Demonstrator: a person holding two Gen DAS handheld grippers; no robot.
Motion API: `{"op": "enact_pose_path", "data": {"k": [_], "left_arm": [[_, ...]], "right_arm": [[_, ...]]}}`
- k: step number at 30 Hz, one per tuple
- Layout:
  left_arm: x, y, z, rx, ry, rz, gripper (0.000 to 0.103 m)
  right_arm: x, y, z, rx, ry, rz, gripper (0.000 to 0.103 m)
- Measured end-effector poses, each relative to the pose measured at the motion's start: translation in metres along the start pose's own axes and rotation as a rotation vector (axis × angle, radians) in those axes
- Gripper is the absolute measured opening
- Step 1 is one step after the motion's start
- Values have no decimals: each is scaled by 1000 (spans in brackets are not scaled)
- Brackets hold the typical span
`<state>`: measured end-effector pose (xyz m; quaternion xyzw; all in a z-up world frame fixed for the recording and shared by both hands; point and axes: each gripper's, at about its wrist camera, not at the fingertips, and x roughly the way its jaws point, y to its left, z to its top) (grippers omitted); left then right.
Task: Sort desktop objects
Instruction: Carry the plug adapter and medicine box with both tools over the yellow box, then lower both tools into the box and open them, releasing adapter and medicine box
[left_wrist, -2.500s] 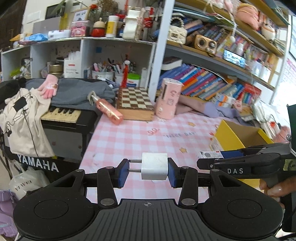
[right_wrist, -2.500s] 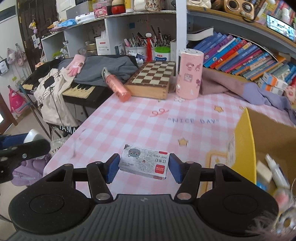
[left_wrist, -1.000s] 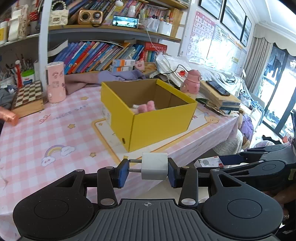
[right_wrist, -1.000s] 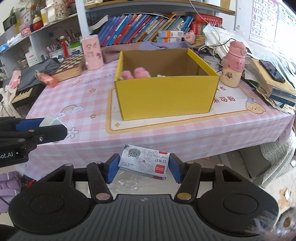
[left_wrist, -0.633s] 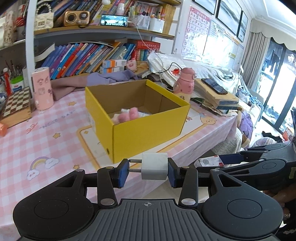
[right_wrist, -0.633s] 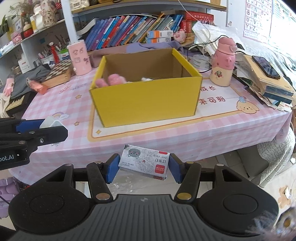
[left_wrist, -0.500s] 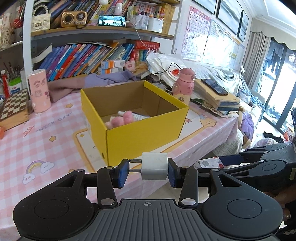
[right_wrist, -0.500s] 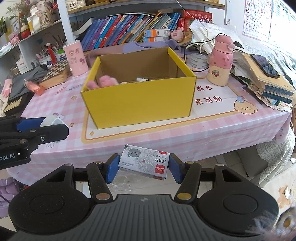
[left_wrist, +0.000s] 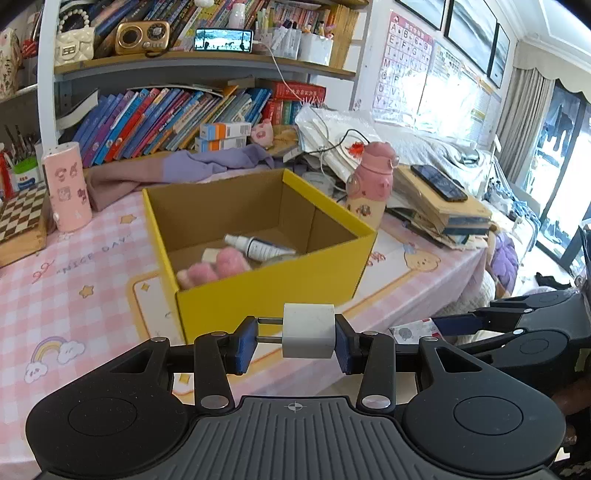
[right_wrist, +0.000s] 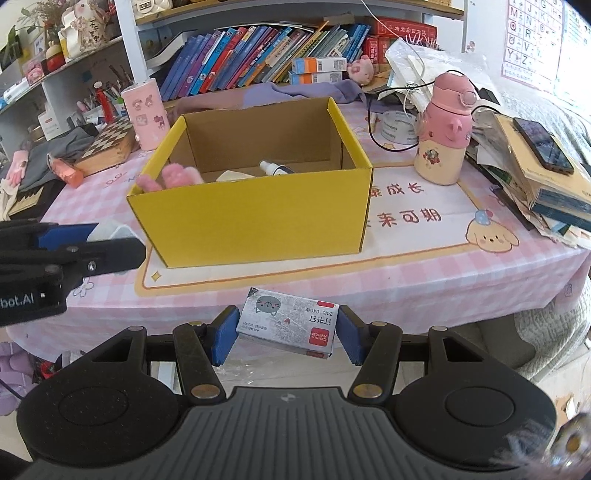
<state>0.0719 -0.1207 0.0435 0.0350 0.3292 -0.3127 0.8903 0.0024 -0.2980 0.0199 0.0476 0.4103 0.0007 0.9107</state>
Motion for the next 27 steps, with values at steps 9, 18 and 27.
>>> {"op": "enact_pose_path", "data": {"k": [9,18,27], "left_arm": [[15,-2,32,-1,-80,65,42],[46,11,64,17,-111,159,42],[106,34,82,74,-24,257,42]], "right_arm": [[6,-18,36,-53,-85,34,55],[33,-19,91,-149,-179,88,55],[104,1,128,-335,-141,114,55]]}}
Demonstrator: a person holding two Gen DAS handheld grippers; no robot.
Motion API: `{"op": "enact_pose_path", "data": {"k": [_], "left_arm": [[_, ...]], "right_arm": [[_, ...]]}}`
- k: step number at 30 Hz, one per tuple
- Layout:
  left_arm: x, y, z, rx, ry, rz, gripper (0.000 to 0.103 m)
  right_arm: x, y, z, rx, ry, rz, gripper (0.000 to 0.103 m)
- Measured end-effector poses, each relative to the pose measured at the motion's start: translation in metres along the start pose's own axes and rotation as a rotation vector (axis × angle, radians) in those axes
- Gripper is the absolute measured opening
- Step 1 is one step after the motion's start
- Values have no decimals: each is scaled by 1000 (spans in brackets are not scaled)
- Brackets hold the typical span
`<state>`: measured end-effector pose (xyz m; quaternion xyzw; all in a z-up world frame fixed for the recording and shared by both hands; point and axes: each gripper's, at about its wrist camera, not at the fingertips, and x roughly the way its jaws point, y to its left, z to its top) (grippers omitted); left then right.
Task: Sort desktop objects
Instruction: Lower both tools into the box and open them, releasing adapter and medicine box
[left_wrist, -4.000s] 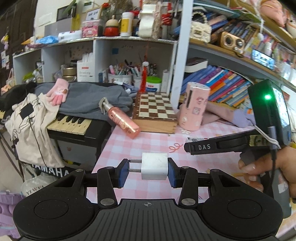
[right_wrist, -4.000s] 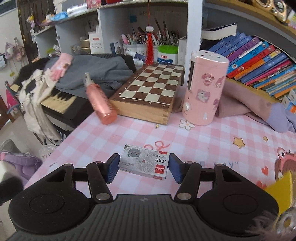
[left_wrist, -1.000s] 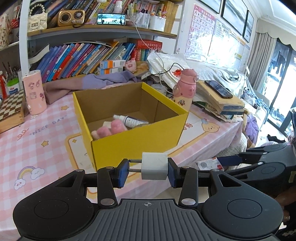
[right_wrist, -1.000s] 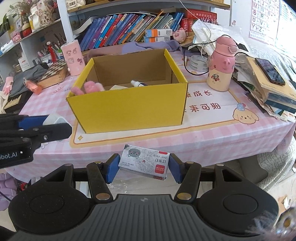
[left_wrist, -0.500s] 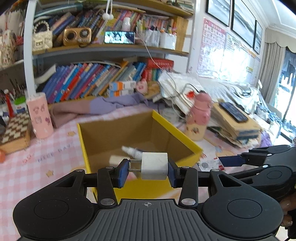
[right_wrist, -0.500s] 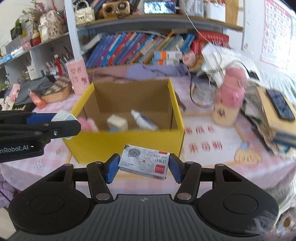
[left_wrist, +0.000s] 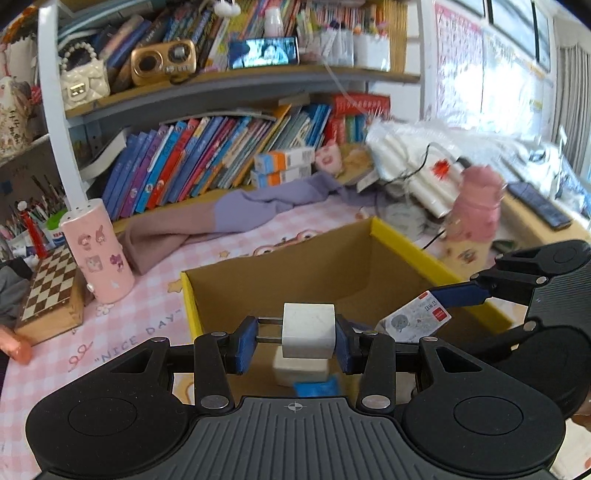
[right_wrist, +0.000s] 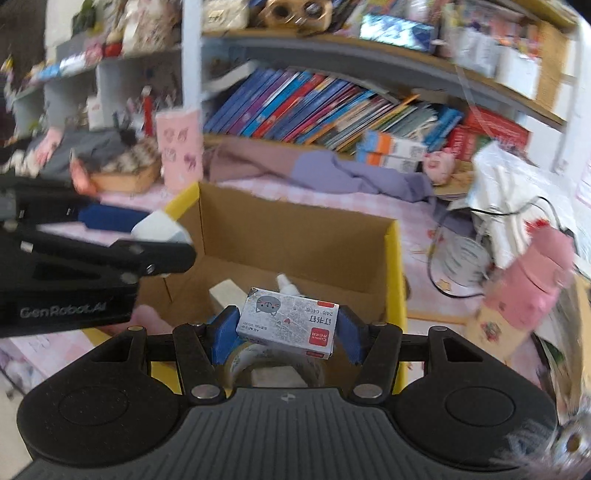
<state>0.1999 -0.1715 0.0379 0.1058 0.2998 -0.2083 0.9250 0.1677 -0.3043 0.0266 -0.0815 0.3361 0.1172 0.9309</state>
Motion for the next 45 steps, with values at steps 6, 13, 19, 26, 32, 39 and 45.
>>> {"op": "enact_pose_path", "data": {"k": [6,13,19,26,32,39,45], "left_arm": [[30,5,-1,2,77,22,42],[52,3,-9,14,148,32,42],[59,1,-13,9,174,45,42],[52,-2,-13,3,133,70,51],[26,-7,-6,22,36,107,68],[-21,0,-4,-28,-60,129,77],[-64,11,-18,-85,-112,132,83]], "right_arm": [[41,-2,4,-71,76,34,55],[62,-5,3,-104,140,61,55],[69,-6,0,-96,173,83,55],[71,-8,1,-73,178,103,55],[60,-9,2,-43,148,94,58],[22,-9,7,22,55,54,59],[-14,-3,0,90,-9,-2,59]]}}
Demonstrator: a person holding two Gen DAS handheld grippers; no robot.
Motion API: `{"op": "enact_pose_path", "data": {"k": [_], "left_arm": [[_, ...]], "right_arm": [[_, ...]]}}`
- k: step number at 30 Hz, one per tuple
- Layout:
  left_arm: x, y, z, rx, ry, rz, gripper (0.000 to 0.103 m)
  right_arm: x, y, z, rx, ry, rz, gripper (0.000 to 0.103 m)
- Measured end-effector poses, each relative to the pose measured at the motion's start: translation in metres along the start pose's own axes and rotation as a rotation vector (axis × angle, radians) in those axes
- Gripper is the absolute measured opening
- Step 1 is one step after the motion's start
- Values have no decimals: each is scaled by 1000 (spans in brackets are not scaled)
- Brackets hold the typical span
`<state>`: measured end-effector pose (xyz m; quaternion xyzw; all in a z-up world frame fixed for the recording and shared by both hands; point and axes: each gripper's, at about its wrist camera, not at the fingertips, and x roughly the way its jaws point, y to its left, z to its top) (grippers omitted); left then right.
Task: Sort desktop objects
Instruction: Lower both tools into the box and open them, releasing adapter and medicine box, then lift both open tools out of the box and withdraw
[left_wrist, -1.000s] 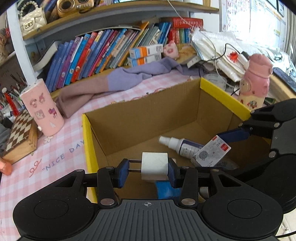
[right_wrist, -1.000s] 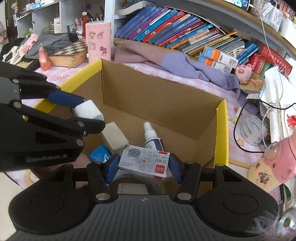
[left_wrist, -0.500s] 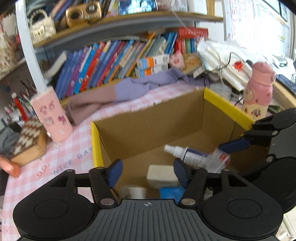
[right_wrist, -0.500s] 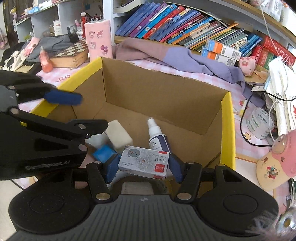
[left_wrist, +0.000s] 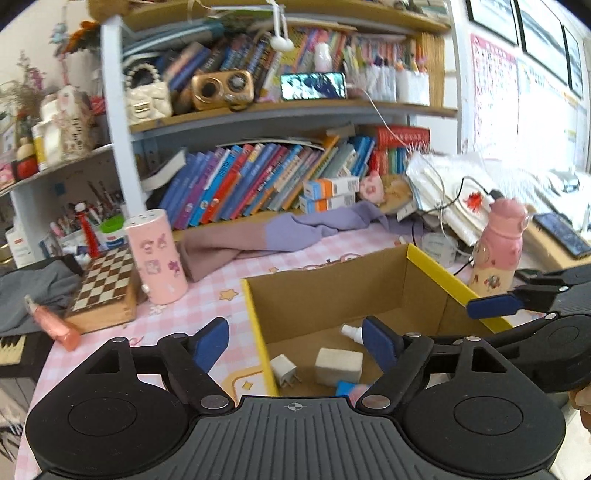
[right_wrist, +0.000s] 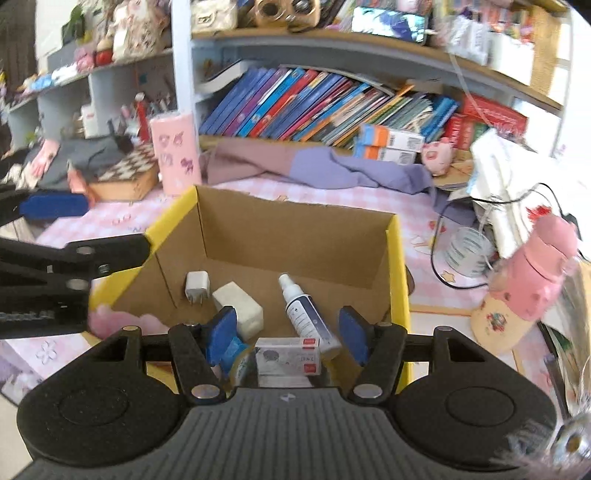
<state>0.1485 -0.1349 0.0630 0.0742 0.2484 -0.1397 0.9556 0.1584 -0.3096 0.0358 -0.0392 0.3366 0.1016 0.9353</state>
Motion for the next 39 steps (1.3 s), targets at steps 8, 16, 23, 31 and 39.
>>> {"op": "enact_pose_path", "data": {"k": [8,16,23,31,39], "left_arm": [[-44,21,-25,-46,-8,18,86],[-78,41,-59,-101,27,39,88],[-109,55,-87,-108,54,71,92],[-137,67,-117,-99,88,114,96],[-158,82,-144,-133,139,153,97]], "right_arm": [[-42,24,-20,61,-41,-48,59],[-77,55,-47,102,-60,-102,59],[-99,89,-77,139,-48,-120,59],[-116,132,-104,150,-18,-124,60],[-127,167,-126,150,6,-105,60]]}}
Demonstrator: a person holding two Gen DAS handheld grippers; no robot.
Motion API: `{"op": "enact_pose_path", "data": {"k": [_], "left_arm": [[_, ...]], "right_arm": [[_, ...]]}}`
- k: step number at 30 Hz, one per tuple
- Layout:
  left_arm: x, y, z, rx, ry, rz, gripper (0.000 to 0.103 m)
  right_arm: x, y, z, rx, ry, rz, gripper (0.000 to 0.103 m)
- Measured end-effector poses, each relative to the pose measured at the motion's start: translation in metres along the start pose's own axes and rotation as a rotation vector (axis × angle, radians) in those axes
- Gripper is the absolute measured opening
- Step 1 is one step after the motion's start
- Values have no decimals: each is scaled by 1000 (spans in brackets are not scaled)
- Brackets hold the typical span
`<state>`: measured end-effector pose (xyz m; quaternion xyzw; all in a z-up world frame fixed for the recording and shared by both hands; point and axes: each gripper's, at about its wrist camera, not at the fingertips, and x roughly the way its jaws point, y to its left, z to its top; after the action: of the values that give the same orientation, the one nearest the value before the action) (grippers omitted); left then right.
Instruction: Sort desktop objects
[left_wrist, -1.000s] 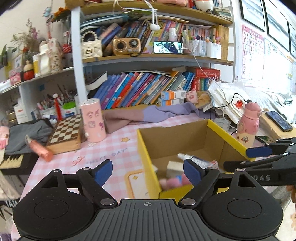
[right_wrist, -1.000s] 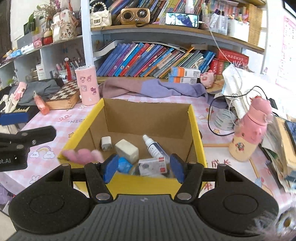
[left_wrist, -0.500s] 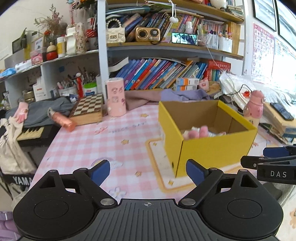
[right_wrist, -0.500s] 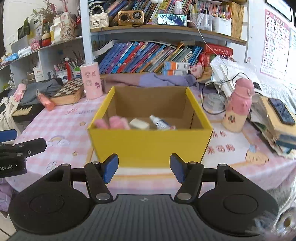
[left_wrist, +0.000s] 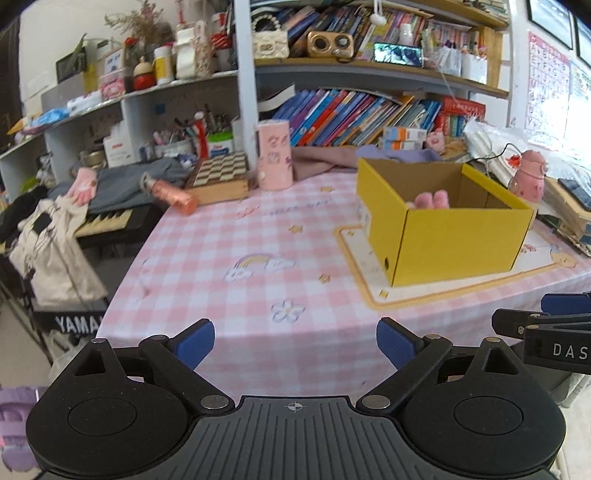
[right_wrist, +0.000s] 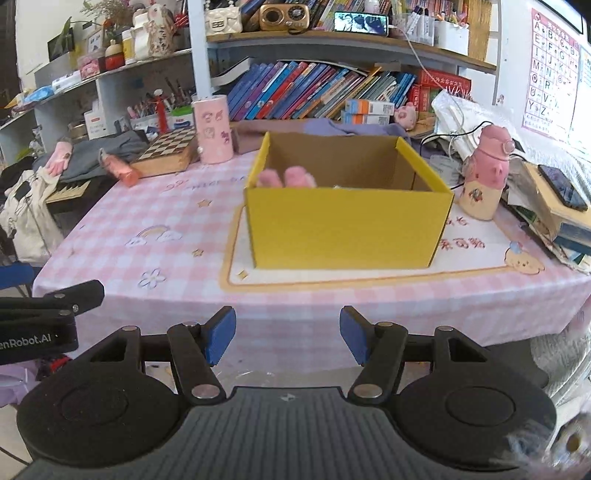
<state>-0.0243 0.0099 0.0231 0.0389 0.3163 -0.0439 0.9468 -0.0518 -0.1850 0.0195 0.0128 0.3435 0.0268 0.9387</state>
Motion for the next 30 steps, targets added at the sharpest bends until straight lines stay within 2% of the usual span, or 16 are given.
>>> {"op": "enact_pose_path", "data": {"k": [5,10,16,30], "left_arm": [[-5,7,-7,14,20,25,101],[-9,12,-10,9,24,19,103],[-7,15,-13,4,51,-12,103],[-3,17,-16,-4,81,5,103]], "right_arm": [[-5,13,-8,-8,12,5,64],[-6,20,-11,-5,24,11,69],[-7,26,-13,-17,31,14,74],[-3,28,-14,-34,54,17,79]]}}
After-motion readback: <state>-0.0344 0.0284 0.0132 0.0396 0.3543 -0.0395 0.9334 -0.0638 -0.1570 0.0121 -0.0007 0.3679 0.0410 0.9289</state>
